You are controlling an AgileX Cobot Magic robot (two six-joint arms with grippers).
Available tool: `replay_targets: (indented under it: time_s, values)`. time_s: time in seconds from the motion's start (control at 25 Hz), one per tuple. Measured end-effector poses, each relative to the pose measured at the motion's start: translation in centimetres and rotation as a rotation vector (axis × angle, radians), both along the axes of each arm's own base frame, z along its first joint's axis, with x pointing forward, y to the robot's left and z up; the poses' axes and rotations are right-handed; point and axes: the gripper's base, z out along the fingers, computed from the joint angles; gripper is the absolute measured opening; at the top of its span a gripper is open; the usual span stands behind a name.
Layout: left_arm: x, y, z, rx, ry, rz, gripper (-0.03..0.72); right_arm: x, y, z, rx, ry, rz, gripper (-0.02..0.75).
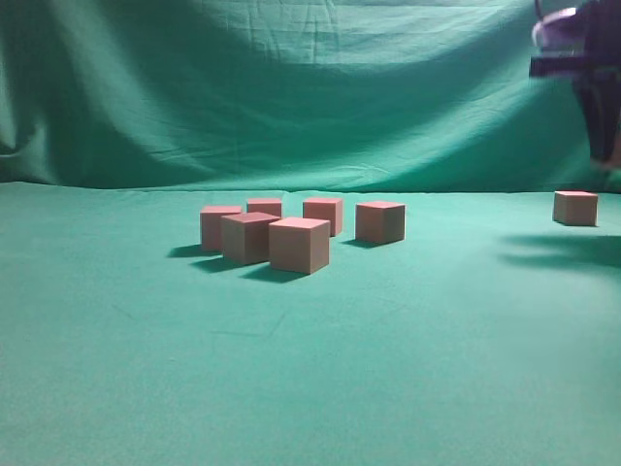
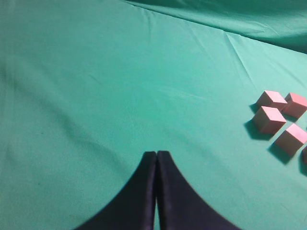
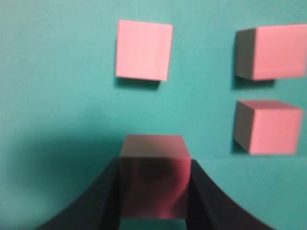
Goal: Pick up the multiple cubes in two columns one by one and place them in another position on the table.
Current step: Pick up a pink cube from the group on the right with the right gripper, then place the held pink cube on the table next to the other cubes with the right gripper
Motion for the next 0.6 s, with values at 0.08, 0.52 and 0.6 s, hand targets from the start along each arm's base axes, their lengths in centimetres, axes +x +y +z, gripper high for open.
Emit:
replay_targets:
  time_s: [0.08, 0.52, 0.6]
  values:
    - [0.0, 0.0, 0.0, 0.000, 0.000, 0.000, 0.000, -0.3, 0.1, 2.0, 0.012, -0.043, -0.002, 0.272]
    - [0.0, 0.0, 0.0, 0.000, 0.000, 0.000, 0.000, -7.7, 3.9, 15.1, 0.195, -0.335, 0.110, 0.272]
    - [0.0, 0.0, 0.0, 0.000, 0.000, 0.000, 0.000, -9.6, 5.3, 16.2, 0.208, -0.355, 0.163, 0.272]
